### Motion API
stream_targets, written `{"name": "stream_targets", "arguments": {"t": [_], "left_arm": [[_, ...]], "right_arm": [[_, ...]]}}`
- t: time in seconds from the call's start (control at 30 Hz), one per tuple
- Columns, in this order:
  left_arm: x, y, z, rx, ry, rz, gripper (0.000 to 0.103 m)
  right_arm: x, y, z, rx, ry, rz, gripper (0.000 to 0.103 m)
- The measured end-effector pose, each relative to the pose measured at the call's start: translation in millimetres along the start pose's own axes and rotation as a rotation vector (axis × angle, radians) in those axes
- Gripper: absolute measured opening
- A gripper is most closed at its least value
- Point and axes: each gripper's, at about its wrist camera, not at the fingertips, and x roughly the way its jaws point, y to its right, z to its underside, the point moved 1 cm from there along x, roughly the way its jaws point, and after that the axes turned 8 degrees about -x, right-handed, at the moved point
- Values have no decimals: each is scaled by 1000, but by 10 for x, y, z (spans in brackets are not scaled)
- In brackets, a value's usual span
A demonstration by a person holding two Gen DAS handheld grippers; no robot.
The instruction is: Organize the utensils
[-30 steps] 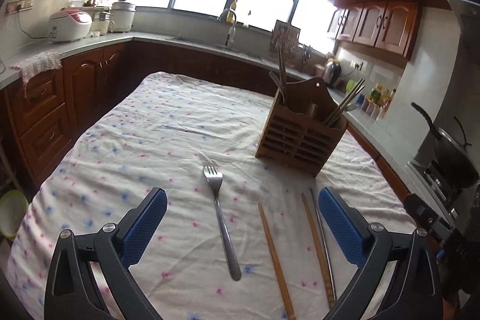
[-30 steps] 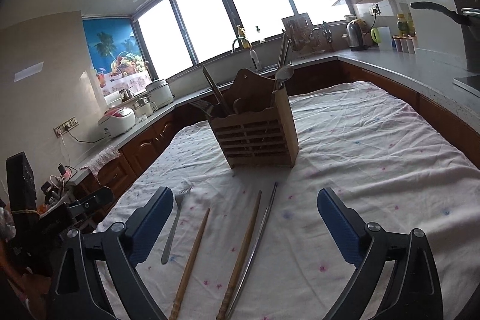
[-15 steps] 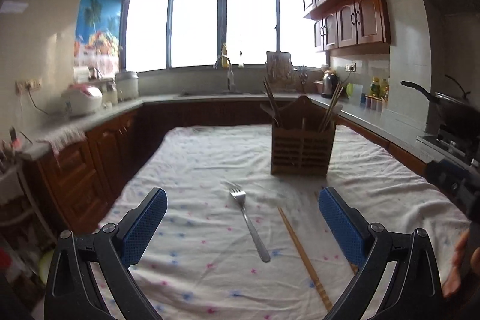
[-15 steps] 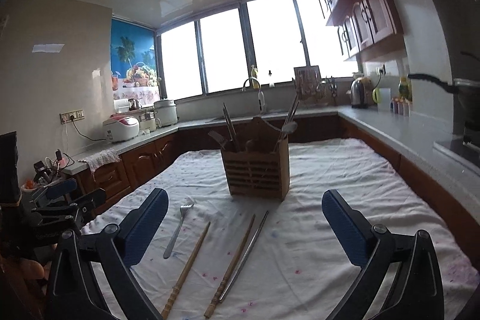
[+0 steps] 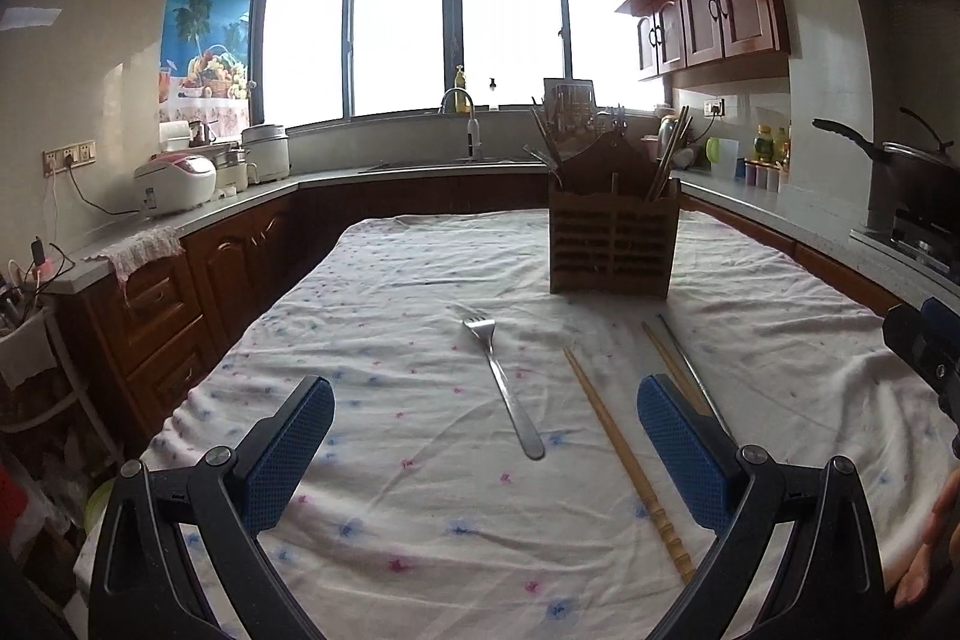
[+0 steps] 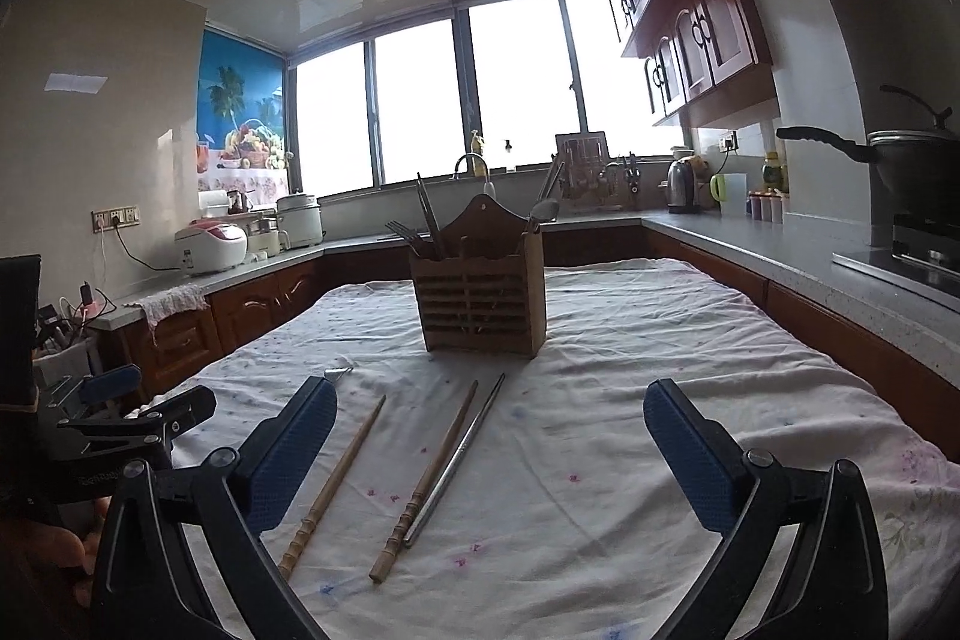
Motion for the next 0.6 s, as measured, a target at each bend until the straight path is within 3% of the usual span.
{"name": "stream_targets", "arguments": {"t": [0.6], "left_arm": [[-34,-30,-11,-3,4,13,102]], "right_arm": [[17,35,89,34,-45,-7,103]]}}
